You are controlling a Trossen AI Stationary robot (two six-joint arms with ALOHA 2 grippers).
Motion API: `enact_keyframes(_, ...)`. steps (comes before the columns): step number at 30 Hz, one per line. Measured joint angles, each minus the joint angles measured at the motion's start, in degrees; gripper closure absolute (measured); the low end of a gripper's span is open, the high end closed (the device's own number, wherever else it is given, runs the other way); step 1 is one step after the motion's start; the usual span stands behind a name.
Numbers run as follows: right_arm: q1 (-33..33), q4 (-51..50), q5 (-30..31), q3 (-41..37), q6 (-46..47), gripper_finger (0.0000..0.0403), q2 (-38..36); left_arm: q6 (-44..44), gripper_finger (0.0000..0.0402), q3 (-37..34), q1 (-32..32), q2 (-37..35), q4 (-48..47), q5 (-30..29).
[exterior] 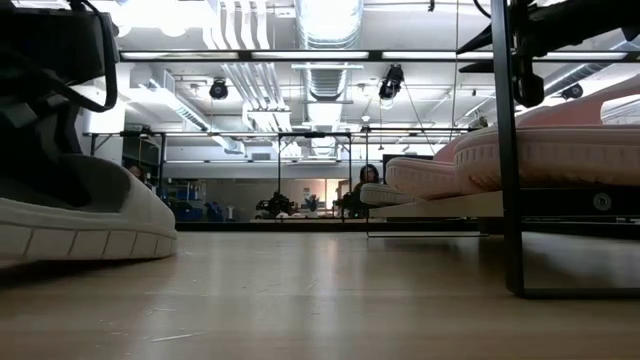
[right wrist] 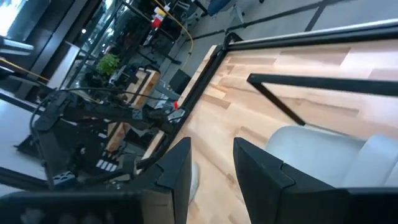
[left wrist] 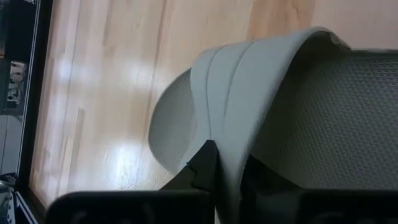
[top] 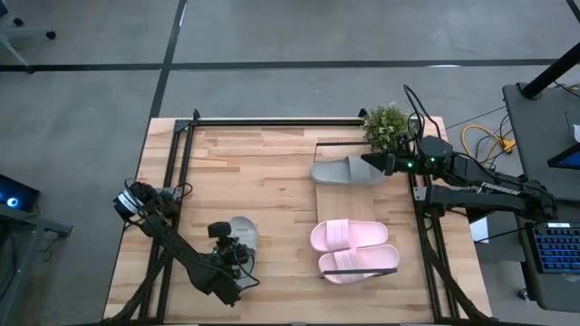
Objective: Pick and place slides into the shelf
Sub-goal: Put the gray slide on the shelf
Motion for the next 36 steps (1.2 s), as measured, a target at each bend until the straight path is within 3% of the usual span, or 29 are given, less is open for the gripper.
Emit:
enact_keyframes(11, 0.0, -0.1, -2.5, 0.0, 6.1, 0.0288, 0.1, 10.8, 0.04, 0.5, 0.2, -8.5, -0.7, -2.9)
enact_keyframes(19, 0.0, -0.1, -10.3, 0.0, 10.1, 0.0229, 0.1, 15.6, 0.0401, 1.0, 1.7, -18.6, -0.6, -9.9)
enact_keyframes(24, 0.1, 0.7, -16.8, 0.0, 15.5, 0.0177, 1.1, 28.4, 0.0401, 3.9, 4.3, -21.2, 0.5, -14.5)
enact_keyframes(28, 0.3, 2.3, -18.1, 0.0, 21.0, 0.0146, 2.2, 40.3, 0.0401, 6.0, 7.7, -21.5, 4.5, -15.2)
enact_keyframes(36, 2.5, 6.7, -18.5, 0.0, 28.2, 0.0127, 5.7, 63.1, 0.0401, 6.7, 13.0, -22.3, 20.5, -18.3)
